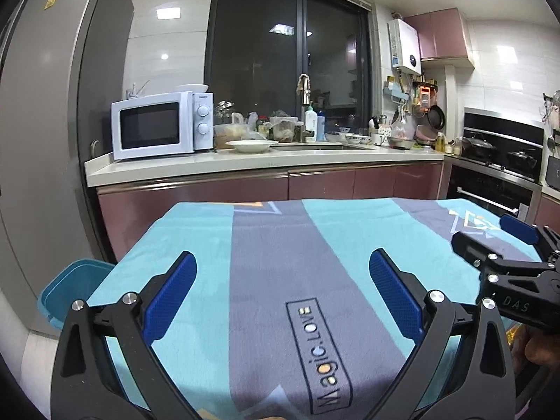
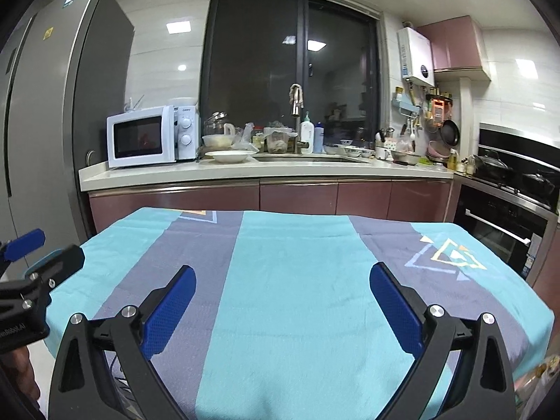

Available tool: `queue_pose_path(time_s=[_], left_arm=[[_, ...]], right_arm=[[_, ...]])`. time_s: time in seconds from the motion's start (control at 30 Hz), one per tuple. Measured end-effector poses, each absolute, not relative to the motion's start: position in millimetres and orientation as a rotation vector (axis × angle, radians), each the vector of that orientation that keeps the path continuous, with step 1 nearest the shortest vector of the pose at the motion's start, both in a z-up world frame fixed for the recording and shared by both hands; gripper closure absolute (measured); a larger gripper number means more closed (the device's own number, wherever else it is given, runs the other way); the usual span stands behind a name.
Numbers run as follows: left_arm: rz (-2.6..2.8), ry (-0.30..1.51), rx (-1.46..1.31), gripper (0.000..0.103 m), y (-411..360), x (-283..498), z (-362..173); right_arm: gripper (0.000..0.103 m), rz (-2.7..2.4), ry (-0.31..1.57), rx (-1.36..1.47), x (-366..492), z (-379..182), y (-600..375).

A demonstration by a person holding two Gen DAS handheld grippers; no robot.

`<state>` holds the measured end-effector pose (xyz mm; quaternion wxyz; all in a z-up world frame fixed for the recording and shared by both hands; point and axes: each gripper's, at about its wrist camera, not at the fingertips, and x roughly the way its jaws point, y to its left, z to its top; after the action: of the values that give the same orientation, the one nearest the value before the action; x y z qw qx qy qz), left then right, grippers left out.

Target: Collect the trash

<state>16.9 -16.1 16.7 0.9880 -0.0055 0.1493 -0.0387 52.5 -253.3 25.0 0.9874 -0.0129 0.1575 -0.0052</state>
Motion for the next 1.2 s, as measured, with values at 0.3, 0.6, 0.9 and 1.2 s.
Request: queue_pose_path(time_s=[0.3, 0.6, 0.9, 1.2], left_arm=[[-0.054, 0.302, -0.031, 0.006, -5.8, -2.1, -6.2], [-0.025, 0.229, -0.04, 0.006, 1.5, -32.6, -15.6], [0.008, 0.151, -0.058, 0.006, 15.5, -51.5, -8.0], [0.008, 0.13, -0.068, 0.006, 22.1, -57.0, -6.0]], right_arm=[[0.007, -0.08, 0.214, -0.006, 23.3, 16.1, -254.0], [0.007, -0.095, 0.108, -0.033, -5.9, 12.9, -248.7], [0.007, -0.096, 0.063, -0.042, -21.1, 11.1, -248.1], [0.007, -0.089, 0.057, -0.048, -23.1, 10.5, -246.6]])
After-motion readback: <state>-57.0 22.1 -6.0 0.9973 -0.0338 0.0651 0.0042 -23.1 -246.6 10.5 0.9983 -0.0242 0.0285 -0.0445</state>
